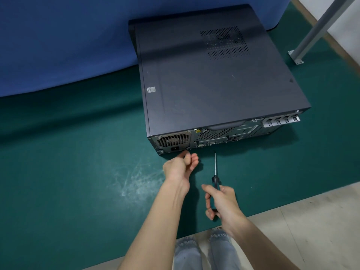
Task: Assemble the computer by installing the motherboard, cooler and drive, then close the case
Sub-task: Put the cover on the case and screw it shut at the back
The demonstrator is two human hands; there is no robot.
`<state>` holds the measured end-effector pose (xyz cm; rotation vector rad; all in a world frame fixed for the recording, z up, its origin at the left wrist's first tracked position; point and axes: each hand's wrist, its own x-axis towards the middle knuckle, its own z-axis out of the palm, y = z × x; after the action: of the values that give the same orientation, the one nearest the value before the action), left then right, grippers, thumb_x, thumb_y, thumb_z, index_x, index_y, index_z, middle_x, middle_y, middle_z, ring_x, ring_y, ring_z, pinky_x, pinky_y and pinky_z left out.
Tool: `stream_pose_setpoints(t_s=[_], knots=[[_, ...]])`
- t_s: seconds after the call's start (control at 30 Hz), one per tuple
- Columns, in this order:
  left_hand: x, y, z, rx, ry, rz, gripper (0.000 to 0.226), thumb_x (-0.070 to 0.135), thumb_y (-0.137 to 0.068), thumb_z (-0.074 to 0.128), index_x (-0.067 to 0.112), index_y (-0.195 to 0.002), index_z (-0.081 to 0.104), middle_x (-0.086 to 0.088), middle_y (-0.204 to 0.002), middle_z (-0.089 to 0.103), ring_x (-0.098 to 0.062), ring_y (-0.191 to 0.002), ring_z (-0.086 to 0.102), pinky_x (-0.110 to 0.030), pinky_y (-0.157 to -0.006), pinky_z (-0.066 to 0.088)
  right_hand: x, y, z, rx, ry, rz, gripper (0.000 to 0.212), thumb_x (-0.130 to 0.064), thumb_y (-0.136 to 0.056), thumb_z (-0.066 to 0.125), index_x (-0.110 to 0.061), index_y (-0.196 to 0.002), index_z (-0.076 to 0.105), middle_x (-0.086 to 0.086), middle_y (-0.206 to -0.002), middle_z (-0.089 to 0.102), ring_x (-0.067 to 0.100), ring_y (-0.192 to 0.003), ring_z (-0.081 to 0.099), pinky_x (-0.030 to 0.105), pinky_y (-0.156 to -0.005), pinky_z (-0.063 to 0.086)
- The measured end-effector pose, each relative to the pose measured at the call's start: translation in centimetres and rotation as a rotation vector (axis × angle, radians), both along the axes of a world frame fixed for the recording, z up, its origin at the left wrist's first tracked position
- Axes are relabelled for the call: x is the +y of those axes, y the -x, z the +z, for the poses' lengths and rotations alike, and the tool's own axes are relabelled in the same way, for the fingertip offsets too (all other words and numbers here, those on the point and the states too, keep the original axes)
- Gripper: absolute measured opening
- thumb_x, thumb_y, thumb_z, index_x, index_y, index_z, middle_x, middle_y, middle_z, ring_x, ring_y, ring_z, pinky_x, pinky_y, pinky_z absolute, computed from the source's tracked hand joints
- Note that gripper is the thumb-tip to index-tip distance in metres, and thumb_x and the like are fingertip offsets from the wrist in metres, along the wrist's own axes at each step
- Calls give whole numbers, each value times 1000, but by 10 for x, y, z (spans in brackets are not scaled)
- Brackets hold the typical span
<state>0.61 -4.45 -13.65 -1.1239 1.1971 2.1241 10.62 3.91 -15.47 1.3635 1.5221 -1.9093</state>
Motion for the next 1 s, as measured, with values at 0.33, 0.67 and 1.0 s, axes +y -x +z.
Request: stream_pose_setpoints(t_s=[0.33,0.67,1.0], knots=[[-3,4,-2,-108,-250,142,23,-12,-93,39,-2,-81,56,-10,-76,57,-14,-64,51,-18,-49,52,-1,5,-3,1,44,0,30,-15,-87,65,-4,-65,48,10,-47,41,16,-32,30,26,-41,28],[47,-20,38,233,88,-328,3,-6,-84,63,-7,-84,66,-13,-65,65,-11,-53,63,-18,-54,54,45,3,19,110,-131,-291,31,-20,-93,63,-4,-69,53,6,-44,48,19,-31,39,26,-35,40],[152,-25,85,347,30,-390,5,-3,-82,68,0,-78,69,-9,-61,64,-13,-49,60,-21,-56,55,141,15,75,495,-302,-391,7,-7,-89,65,-2,-84,65,3,-52,58,13,-32,39,29,-37,40]])
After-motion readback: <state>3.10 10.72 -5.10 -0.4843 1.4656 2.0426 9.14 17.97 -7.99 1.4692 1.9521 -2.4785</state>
